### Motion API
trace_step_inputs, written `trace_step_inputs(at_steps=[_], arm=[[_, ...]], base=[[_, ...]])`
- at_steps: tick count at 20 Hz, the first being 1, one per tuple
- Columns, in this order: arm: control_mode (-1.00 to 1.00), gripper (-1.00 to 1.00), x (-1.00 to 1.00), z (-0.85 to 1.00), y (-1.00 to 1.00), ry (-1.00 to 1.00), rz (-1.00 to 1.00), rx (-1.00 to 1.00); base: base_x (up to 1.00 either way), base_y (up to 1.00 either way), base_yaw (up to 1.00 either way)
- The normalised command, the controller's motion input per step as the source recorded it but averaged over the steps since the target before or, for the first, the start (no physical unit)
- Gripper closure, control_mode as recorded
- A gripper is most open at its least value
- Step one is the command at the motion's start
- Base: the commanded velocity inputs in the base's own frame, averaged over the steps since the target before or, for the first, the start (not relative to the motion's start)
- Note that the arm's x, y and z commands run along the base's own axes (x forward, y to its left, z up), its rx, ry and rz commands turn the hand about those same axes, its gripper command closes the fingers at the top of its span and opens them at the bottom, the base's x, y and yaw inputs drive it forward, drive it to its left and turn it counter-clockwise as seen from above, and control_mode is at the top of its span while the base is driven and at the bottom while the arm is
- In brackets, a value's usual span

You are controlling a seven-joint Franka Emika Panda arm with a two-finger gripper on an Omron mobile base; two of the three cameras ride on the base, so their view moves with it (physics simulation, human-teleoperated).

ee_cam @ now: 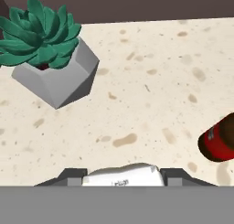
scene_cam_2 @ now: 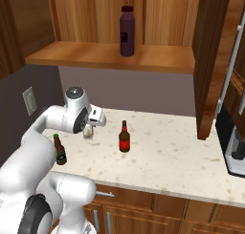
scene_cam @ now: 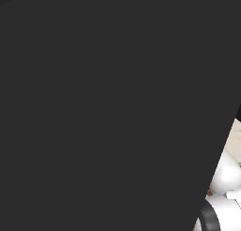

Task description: Sort all alcoholic drinks to one cabinet, and non-alcoholic drinks to the other.

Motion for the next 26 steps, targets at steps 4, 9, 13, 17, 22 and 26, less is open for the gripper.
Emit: trace_step_inputs(at_steps=[4, 9, 13, 17, 22, 26], arm=[[-1.0, 1.0, -0.15, 0.34, 0.0, -0.04, 0.0, 0.0], [-1.0, 1.0, -0.17, 0.36, 0.0, -0.03, 0.0, 0.0], [-1.0, 1.0, -0.19, 0.37, 0.0, -0.04, 0.0, -0.01], [-1.0, 1.0, -0.21, 0.36, 0.0, -0.05, 0.0, -0.01], [-1.0, 1.0, -0.21, 0.37, 0.0, -0.06, 0.0, -0.02], [-1.0, 1.0, -0.19, 0.39, 0.0, -0.06, 0.0, -0.02]], base=[[0.0, 0.0, 0.0], [0.0, 0.0, 0.0], [0.0, 0.0, 0.0], [0.0, 0.0, 0.0], [0.0, 0.0, 0.0], [0.0, 0.0, 0.0]])
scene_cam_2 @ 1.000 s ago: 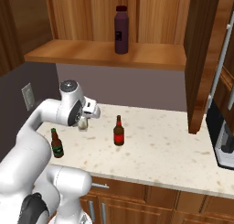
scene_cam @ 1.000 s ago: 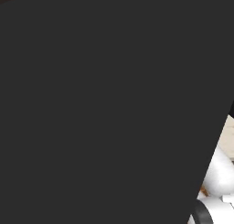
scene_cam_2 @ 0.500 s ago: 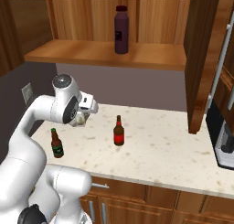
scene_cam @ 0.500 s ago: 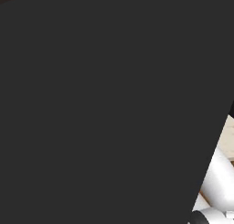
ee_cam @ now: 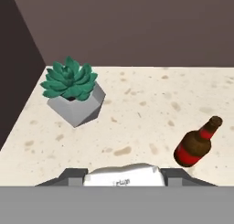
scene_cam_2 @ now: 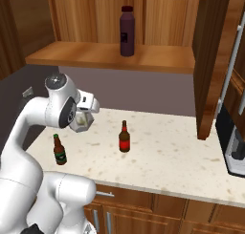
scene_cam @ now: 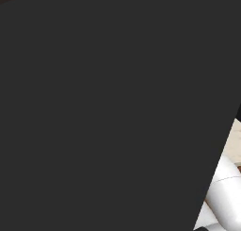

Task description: Sort all alcoholic drinks to one cabinet, and non-alcoholic drinks to the other.

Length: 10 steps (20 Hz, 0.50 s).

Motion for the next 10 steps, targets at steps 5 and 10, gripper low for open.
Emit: trace_step_inputs(at_steps=[5, 10], arm=[[-1.0, 1.0, -0.15, 0.43, 0.0, -0.06, 0.0, -0.01], [-1.0, 1.0, -0.09, 0.44, 0.0, -0.07, 0.0, -0.01]], base=[[0.0, 0.0, 0.0], [0.0, 0.0, 0.0]])
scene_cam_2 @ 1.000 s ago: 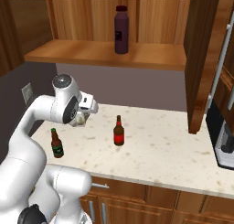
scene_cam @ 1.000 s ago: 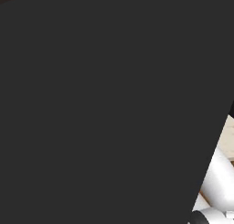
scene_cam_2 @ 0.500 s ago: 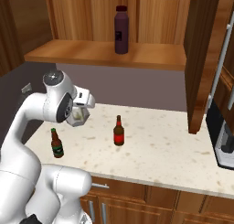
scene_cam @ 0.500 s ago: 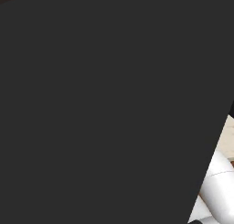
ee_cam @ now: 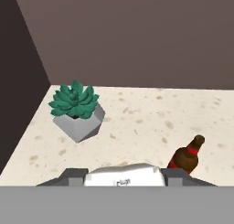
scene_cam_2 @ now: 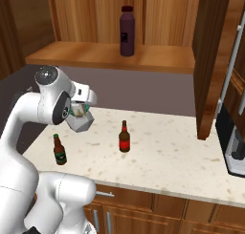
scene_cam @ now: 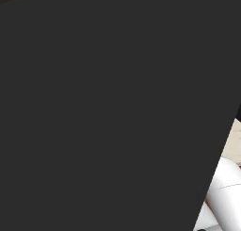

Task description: Sort all alcoholic drinks to one cabinet, and non-alcoholic drinks to the other.

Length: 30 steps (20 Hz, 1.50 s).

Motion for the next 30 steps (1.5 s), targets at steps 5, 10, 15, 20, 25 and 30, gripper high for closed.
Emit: trace_step_inputs(at_steps=[5, 10, 15, 20, 25, 30], arm=[[-1.0, 1.0, -0.07, 0.46, 0.0, -0.08, 0.0, -0.01], [-1.0, 1.0, -0.02, 0.48, 0.0, -0.08, 0.0, -0.01], [-1.0, 1.0, 0.0, 0.44, 0.0, -0.09, 0.0, -0.01], [-1.0, 1.0, 0.0, 0.44, 0.0, -0.07, 0.0, -0.01], [-1.0, 1.0, 0.0, 0.37, 0.0, -0.07, 0.0, -0.02], [-1.0, 1.0, 0.0, 0.26, 0.0, -0.08, 0.0, -0.02]], base=[[0.0, 0.0, 0.0], [0.0, 0.0, 0.0], [0.0, 0.0, 0.0], [0.0, 0.0, 0.0], [0.0, 0.0, 0.0], [0.0, 0.0, 0.0]])
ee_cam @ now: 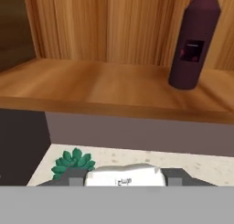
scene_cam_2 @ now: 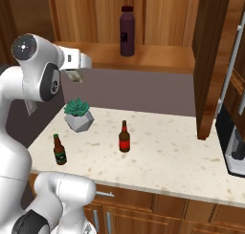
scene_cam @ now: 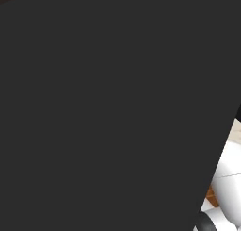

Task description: Sort all alcoholic drinks to one cabinet, and non-alcoholic drinks to the other.

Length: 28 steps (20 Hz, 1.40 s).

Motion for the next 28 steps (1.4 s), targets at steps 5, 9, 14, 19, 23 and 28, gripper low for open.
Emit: trace_step_inputs(at_steps=[5, 9, 14, 19, 23, 28], arm=[[-1.0, 1.0, 0.0, 0.23, 0.0, -0.08, 0.0, -0.03], [-1.0, 1.0, 0.01, 0.19, 0.01, -0.08, 0.0, -0.03], [-1.0, 1.0, 0.06, 0.18, 0.0, -0.05, 0.0, -0.02], [-1.0, 1.0, 0.21, 0.12, 0.05, -0.01, 0.0, -0.01], [-1.0, 1.0, 0.33, 0.07, 0.11, 0.0, 0.0, 0.0], [-1.0, 1.0, 0.41, 0.06, 0.13, 0.0, 0.0, 0.0]], base=[[0.0, 0.0, 0.0], [0.0, 0.0, 0.0], [0.0, 0.0, 0.0], [0.0, 0.0, 0.0], [0.0, 0.0, 0.0], [0.0, 0.0, 0.0]])
